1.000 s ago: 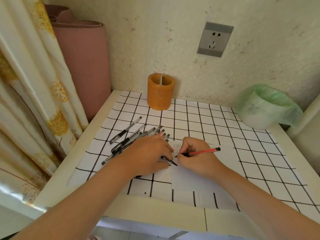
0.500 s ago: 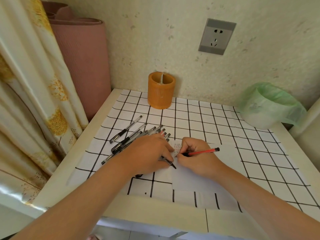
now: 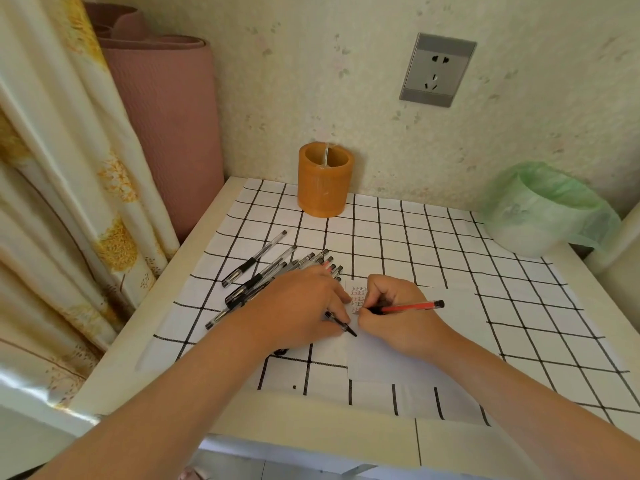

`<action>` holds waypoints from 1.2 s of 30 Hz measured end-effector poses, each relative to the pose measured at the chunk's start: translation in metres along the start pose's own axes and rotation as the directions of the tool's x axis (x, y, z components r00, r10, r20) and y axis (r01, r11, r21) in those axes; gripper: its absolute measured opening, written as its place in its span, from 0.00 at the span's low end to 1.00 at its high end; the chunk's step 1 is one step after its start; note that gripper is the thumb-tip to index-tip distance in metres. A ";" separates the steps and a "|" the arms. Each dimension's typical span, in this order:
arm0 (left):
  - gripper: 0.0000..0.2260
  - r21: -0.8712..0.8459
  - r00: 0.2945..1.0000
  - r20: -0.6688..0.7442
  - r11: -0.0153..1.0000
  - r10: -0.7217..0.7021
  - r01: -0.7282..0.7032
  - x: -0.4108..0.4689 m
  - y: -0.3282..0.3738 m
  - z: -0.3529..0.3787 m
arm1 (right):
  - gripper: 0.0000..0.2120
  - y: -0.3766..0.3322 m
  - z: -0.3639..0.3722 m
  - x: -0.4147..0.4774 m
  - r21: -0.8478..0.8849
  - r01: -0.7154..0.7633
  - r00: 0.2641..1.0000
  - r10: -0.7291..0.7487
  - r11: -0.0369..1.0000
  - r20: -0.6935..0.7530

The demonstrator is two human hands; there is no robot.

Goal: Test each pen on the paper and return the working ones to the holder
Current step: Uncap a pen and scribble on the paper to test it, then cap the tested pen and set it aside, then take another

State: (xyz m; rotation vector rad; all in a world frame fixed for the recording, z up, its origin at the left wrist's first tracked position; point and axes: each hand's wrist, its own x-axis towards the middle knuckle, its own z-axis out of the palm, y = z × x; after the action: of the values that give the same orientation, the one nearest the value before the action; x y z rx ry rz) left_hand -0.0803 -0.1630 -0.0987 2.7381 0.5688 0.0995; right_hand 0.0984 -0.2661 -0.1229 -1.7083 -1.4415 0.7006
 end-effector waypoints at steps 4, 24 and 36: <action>0.08 -0.009 1.000 0.010 1.000 -0.015 0.015 0.000 0.000 0.000 | 0.09 -0.001 0.001 -0.001 0.014 0.014 1.000 -0.014 1.000 0.007; 0.08 -0.015 1.000 -0.001 1.000 -0.004 0.004 0.000 0.001 -0.001 | 0.12 -0.002 0.001 -0.002 0.021 0.019 1.000 -0.020 1.000 0.014; 0.08 -0.016 1.000 0.000 1.000 -0.009 0.009 0.002 -0.001 0.000 | 0.06 -0.001 0.001 0.000 0.049 0.043 0.997 -0.045 0.998 0.060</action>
State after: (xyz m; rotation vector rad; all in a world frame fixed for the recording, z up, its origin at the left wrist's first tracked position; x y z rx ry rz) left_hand -0.0791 -0.1617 -0.0987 2.7199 0.5776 0.1014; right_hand 0.0976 -0.2659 -0.1227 -1.6264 -1.4879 0.7631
